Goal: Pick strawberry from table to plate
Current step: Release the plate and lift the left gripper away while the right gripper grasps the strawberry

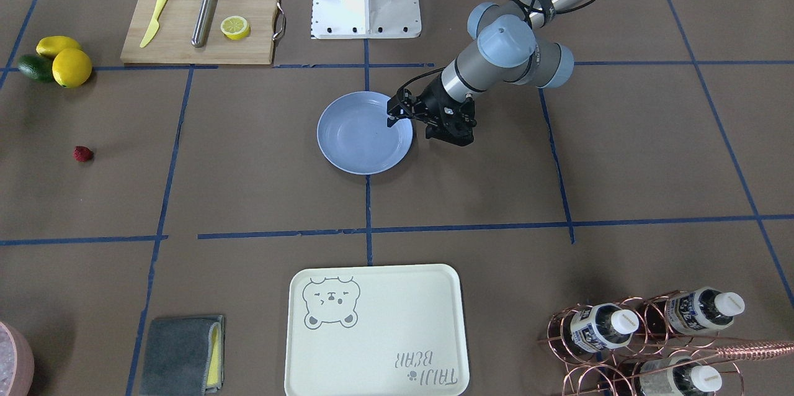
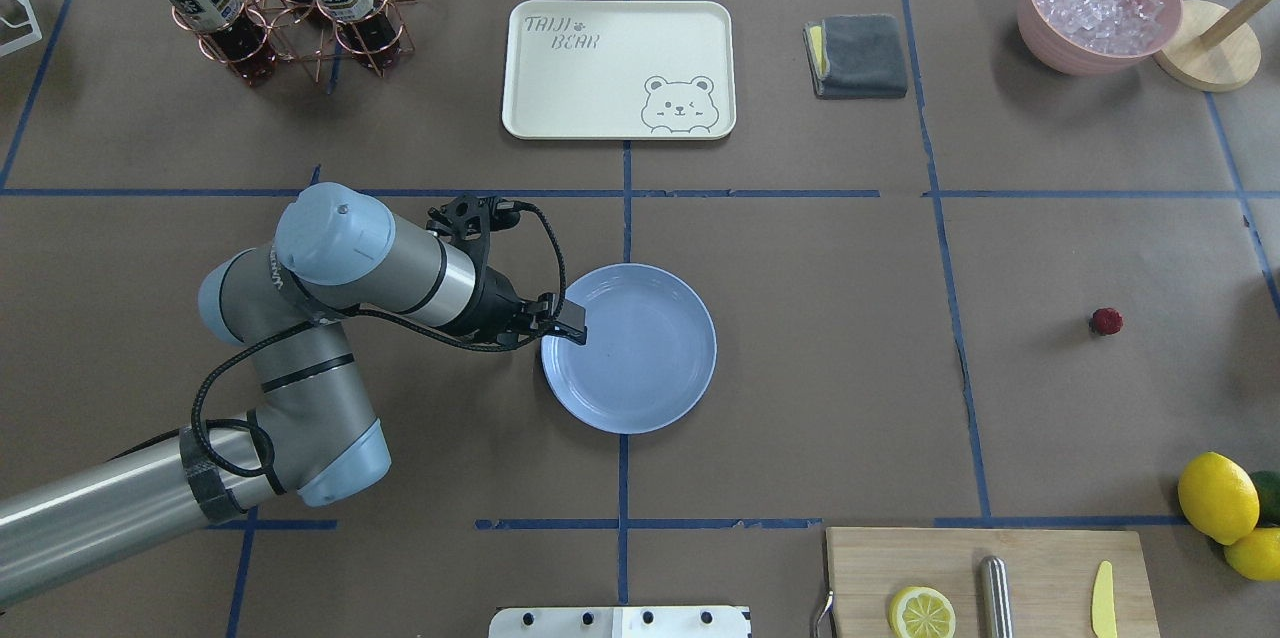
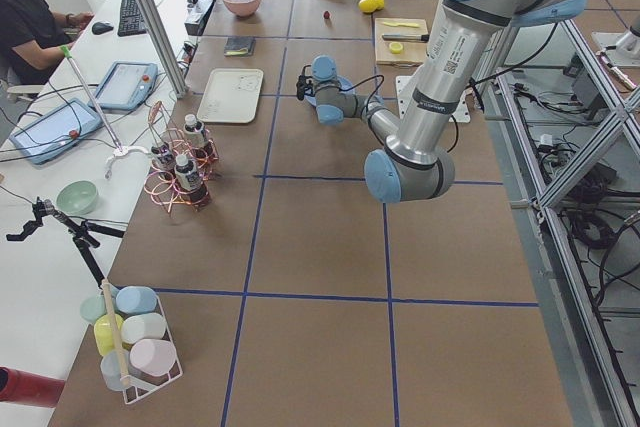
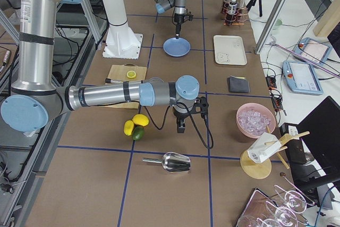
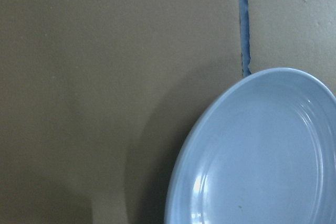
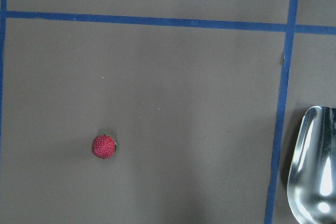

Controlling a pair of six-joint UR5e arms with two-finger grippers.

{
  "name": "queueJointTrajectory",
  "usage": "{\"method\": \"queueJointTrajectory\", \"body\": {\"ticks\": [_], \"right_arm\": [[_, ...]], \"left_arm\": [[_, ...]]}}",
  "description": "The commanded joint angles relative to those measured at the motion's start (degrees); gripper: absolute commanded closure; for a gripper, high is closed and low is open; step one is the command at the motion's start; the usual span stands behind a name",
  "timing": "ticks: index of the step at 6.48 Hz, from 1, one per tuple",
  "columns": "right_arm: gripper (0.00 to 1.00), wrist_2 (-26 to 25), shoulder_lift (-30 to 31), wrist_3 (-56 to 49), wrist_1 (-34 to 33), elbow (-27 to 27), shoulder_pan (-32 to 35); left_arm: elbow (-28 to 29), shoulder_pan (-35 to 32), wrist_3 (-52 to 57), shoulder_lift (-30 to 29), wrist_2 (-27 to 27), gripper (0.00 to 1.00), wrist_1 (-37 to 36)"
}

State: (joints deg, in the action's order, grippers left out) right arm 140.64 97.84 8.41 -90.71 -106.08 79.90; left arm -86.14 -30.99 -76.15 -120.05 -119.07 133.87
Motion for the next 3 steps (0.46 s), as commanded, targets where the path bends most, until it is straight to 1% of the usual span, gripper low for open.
{"method": "queueJointTrajectory", "body": {"ticks": [1,2,3], "right_arm": [[0.00,-3.7,0.2,12.4,8.2,0.0,-6.7],[0.01,-7.7,0.3,21.8,14.7,0.1,-12.3],[0.02,-10.4,0.5,27.7,19.0,1.0,-17.5]], "left_arm": [[-3.9,-4.0,0.8,5.1,0.0,0.04,-0.5],[-5.1,-7.2,4.7,6.4,-0.5,0.04,-1.0],[-7.2,-9.7,9.2,7.1,-0.6,0.04,-4.5]]}}
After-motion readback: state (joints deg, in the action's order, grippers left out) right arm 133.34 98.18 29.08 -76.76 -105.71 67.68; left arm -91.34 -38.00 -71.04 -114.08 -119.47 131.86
